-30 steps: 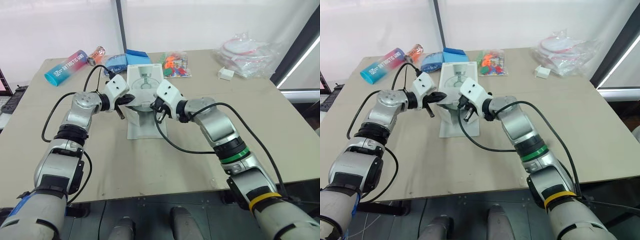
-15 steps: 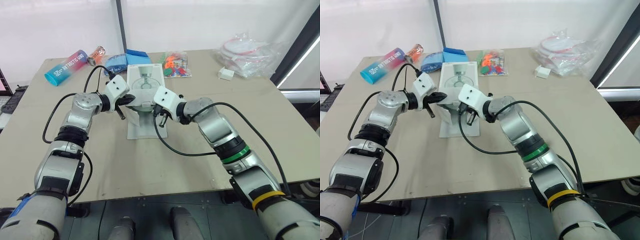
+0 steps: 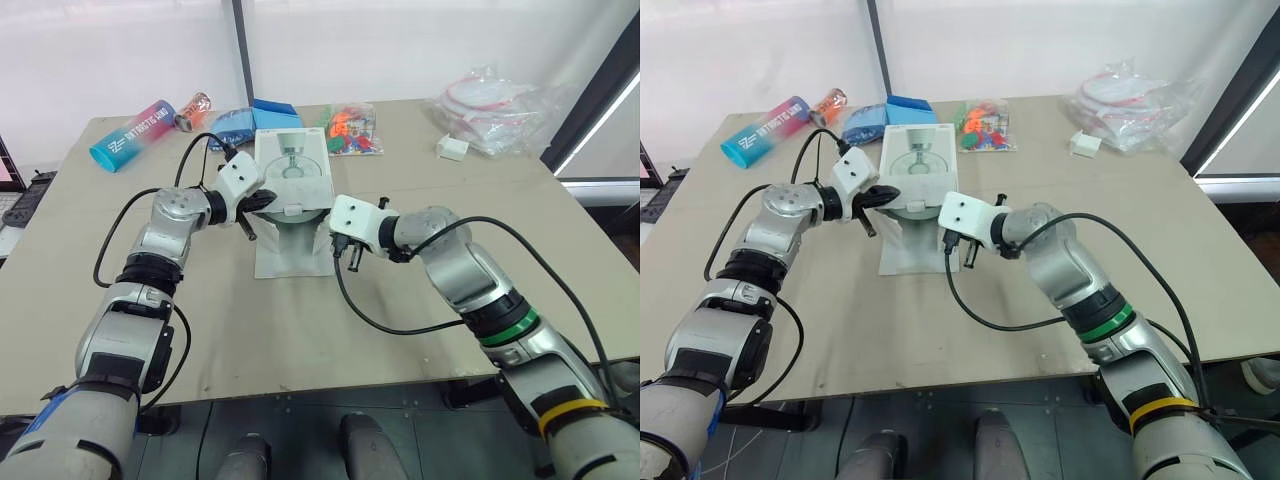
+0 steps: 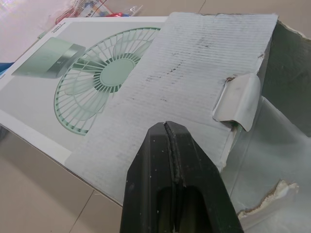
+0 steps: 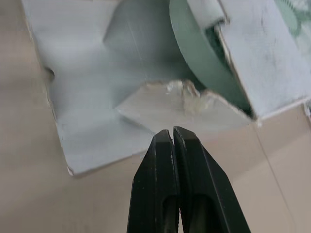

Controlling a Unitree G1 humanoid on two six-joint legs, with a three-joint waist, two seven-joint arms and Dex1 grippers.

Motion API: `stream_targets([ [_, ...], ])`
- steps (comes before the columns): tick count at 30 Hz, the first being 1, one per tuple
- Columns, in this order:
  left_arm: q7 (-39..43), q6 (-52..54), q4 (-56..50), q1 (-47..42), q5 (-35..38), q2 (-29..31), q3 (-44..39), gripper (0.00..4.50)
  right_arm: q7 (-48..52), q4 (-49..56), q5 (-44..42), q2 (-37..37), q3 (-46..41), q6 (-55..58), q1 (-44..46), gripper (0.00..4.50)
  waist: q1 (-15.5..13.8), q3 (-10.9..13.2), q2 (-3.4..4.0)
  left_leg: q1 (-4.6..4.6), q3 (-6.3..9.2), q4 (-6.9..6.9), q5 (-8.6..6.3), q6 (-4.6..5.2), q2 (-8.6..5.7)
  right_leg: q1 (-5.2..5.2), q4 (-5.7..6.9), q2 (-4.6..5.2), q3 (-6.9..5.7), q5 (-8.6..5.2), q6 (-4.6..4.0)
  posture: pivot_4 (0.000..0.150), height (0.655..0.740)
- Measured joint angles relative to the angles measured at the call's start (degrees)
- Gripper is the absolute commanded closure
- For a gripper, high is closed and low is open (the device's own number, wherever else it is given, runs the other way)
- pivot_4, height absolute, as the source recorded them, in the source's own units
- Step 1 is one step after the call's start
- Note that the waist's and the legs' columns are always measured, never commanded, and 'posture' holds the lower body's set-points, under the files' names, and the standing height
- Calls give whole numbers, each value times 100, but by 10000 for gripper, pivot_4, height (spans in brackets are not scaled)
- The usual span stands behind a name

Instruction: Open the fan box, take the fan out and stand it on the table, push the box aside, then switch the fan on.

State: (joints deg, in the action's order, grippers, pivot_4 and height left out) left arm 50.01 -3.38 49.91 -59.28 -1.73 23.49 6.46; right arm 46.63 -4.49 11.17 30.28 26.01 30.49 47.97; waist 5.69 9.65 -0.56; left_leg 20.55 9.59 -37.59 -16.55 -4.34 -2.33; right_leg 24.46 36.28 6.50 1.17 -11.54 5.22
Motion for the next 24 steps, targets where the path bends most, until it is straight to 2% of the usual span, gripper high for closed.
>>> stream_targets([
  [6,30,50,-117,34,1,4,-3,45000,-483,-580,18,-282,-392,-48,22,44200,1,0,0,0,0,2,0,0,0,2,-2,0,0,0,0,1500,7400],
  [15,34,103,-145,51,1,29,-3,45000,-255,195,-294,-401,-678,404,578,44200,0,0,0,0,1,2,0,0,0,1,-1,0,0,0,0,1500,7400],
  [20,3,103,-209,100,5,28,-14,45000,-209,203,-269,-551,-541,415,666,44200,3,0,0,0,1,2,0,0,0,2,-1,0,0,0,0,1500,7400],
  [24,-70,145,-340,180,39,16,-33,45000,-57,-61,97,-562,96,-230,765,44200,3,0,0,0,1,2,0,0,0,3,0,0,0,0,0,1500,7400],
])
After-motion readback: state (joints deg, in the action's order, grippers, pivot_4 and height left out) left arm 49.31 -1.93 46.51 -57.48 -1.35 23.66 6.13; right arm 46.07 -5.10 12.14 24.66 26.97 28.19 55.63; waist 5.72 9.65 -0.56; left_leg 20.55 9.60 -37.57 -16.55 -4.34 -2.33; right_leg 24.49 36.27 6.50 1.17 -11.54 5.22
